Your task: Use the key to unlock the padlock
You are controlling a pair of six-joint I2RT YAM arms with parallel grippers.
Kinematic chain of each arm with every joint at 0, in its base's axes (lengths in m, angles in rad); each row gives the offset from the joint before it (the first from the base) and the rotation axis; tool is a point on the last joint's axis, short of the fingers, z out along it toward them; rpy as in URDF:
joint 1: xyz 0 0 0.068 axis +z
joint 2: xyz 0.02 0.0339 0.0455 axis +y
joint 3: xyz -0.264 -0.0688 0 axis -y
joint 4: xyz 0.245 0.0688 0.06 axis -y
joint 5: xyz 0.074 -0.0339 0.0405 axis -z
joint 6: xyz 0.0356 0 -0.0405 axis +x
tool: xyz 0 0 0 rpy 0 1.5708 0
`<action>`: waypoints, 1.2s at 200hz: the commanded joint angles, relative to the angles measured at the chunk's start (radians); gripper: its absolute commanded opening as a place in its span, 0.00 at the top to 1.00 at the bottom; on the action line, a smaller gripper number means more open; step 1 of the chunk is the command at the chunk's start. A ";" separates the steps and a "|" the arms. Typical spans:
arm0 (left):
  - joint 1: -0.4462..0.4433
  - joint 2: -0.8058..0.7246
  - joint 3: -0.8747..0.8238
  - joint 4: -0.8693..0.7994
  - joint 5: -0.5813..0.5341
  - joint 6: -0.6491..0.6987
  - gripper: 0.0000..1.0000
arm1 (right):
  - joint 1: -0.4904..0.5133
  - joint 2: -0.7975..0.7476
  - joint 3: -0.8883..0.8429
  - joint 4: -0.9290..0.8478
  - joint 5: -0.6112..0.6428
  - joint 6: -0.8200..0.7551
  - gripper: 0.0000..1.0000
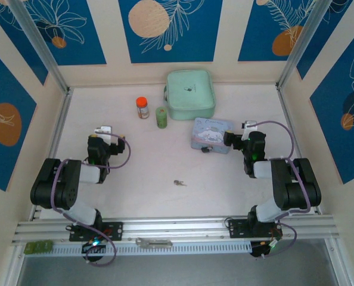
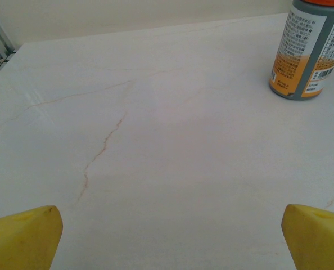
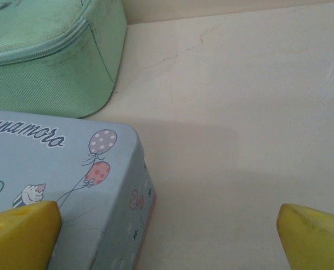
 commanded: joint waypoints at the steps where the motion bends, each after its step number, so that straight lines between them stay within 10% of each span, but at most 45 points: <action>1: -0.006 -0.143 0.000 -0.081 -0.055 -0.003 0.00 | 0.065 -0.102 0.059 -0.131 0.078 -0.077 0.01; 28: -0.025 -0.311 0.052 -0.254 -0.159 -0.085 0.00 | 0.189 -0.211 0.114 -0.291 0.169 -0.151 0.01; 118: -0.121 -0.260 0.050 -0.333 0.228 -0.814 0.00 | 0.671 -0.087 0.555 -1.157 -0.001 -0.036 0.13; 182: -0.153 -0.247 0.089 -0.435 0.134 -0.813 0.01 | 0.856 0.205 0.824 -1.603 -0.138 -0.058 0.32; 240: -0.153 -0.250 0.095 -0.398 0.097 -0.847 0.01 | 0.937 0.322 0.856 -1.631 -0.058 -0.077 0.39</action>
